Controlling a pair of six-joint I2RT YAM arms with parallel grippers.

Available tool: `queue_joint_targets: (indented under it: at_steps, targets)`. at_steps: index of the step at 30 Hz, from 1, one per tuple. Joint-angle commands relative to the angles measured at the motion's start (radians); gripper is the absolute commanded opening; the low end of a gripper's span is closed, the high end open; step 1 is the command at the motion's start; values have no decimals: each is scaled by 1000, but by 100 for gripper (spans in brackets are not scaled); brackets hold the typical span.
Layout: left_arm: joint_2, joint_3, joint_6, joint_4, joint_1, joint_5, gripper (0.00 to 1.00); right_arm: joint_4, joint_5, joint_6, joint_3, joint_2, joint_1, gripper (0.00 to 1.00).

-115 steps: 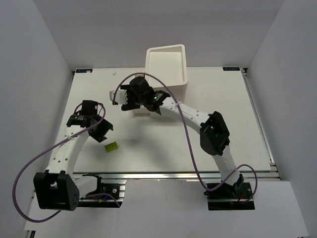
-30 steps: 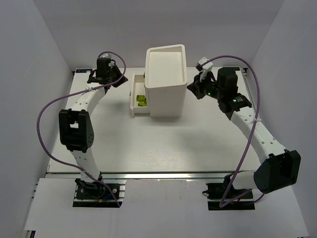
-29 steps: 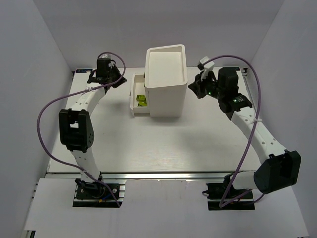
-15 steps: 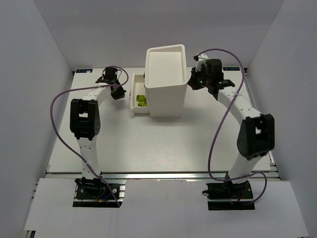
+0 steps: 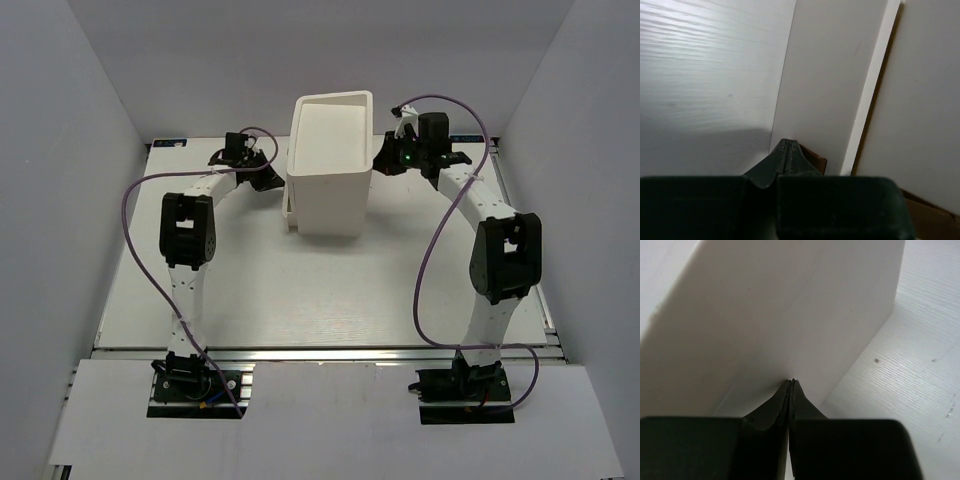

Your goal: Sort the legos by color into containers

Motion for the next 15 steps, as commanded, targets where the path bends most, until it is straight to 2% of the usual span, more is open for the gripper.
queue_joint_targets:
  at_steps: [1, 8, 12, 13, 15]
  targets:
    - [2, 49, -38, 80, -50, 176, 7, 63, -136, 56, 37, 15, 29, 0]
    - [11, 41, -63, 119, -68, 242, 7, 62, -124, 65, 45, 23, 25, 0]
    - [-19, 6, -78, 121, -68, 193, 7, 42, -81, 49, 45, 9, 20, 0]
    - [-32, -22, -83, 110, -56, 167, 7, 37, -52, 46, 42, 4, 16, 7]
    - [-87, -63, -100, 119, -42, 100, 7, 21, -23, 39, 28, -22, 2, 15]
